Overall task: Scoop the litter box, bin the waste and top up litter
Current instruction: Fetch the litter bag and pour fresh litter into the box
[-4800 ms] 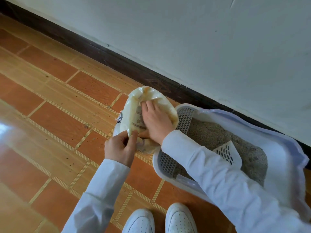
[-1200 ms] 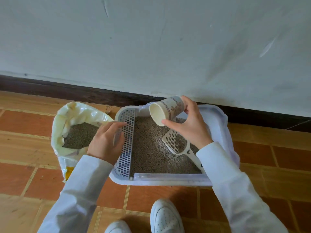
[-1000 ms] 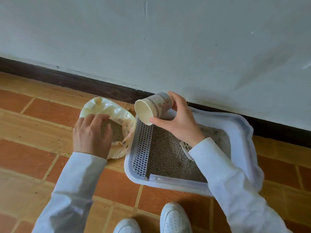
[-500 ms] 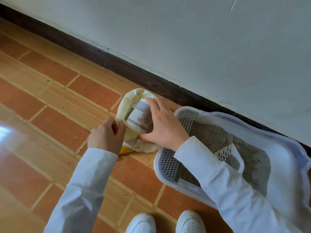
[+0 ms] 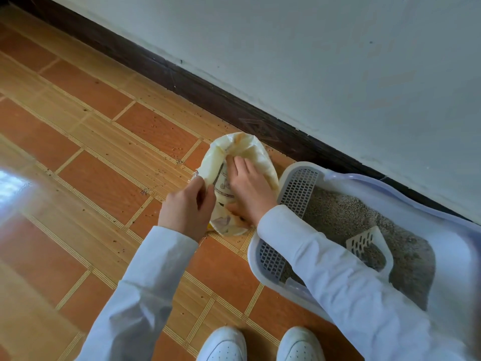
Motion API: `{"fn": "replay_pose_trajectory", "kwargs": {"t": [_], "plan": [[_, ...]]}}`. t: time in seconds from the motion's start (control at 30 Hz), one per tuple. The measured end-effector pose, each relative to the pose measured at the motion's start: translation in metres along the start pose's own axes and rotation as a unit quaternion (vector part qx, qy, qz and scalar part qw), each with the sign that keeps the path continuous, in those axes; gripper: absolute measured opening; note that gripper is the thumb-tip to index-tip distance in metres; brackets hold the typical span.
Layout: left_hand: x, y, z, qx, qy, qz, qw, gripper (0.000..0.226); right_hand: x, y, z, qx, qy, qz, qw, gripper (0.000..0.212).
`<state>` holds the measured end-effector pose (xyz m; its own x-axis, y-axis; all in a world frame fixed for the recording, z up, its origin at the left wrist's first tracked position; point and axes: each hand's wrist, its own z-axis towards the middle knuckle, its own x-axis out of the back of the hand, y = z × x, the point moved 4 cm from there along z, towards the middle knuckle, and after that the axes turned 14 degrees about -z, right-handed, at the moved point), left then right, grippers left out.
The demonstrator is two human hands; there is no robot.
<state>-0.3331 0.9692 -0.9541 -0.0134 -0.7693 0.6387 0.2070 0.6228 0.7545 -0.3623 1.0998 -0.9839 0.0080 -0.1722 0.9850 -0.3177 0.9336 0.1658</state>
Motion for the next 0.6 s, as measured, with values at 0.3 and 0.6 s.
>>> {"fn": "replay_pose_trajectory", "kwargs": {"t": [0.3, 0.6], "plan": [[-0.003, 0.001, -0.008, -0.008, -0.020, -0.005, 1.000, 0.033, -0.018, 0.014, -0.004, -0.038, -0.156, 0.204, 0.966, 0.079], [0.000, 0.007, -0.005, 0.007, 0.004, -0.006, 1.000, 0.033, 0.019, 0.064, -0.036, -0.135, -0.152, 0.482, 0.853, 0.090]]}}
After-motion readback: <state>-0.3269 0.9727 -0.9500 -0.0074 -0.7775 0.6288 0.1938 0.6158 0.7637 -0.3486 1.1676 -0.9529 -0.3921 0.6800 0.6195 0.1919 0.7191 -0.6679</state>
